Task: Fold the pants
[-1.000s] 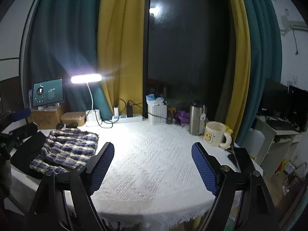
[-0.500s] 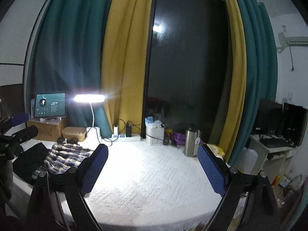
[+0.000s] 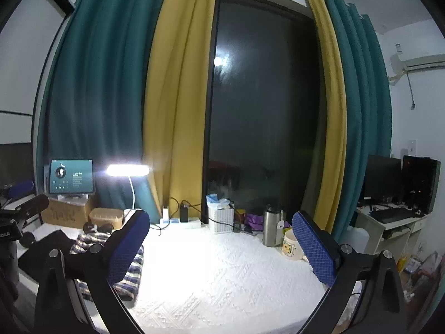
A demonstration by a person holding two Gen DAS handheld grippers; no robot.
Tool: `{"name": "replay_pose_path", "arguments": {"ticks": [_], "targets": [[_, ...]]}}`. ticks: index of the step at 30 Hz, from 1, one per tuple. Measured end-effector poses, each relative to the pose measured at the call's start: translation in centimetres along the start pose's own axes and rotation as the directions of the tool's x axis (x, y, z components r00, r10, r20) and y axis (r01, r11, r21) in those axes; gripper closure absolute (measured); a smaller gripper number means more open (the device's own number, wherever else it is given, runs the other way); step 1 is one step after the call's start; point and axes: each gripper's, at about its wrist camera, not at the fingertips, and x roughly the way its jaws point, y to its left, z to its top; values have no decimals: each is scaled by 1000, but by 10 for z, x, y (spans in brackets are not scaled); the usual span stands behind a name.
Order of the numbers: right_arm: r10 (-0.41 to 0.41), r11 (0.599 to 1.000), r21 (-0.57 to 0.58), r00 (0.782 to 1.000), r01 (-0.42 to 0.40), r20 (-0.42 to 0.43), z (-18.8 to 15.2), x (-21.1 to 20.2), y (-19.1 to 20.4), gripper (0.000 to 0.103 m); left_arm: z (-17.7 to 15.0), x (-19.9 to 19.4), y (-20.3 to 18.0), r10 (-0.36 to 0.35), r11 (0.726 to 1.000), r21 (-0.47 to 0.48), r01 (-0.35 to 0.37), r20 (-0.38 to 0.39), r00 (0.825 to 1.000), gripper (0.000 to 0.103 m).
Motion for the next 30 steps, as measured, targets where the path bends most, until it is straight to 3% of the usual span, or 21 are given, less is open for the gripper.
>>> {"name": "replay_pose_path", "arguments": {"ticks": [12, 21, 30], "targets": [[-6, 1000, 19, 1000, 6, 15, 23, -7, 13, 0, 14, -10, 9, 13, 1000, -8, -12, 61, 998, 1], [18, 1000, 15, 999, -19, 30, 31, -9, 26, 0, 18, -18, 24, 65, 997, -37, -63, 51, 997, 1], [29, 999, 23, 999, -28, -32, 18, 7, 31, 0, 9, -11, 34, 84, 995, -52, -84, 0, 996, 1]]}}
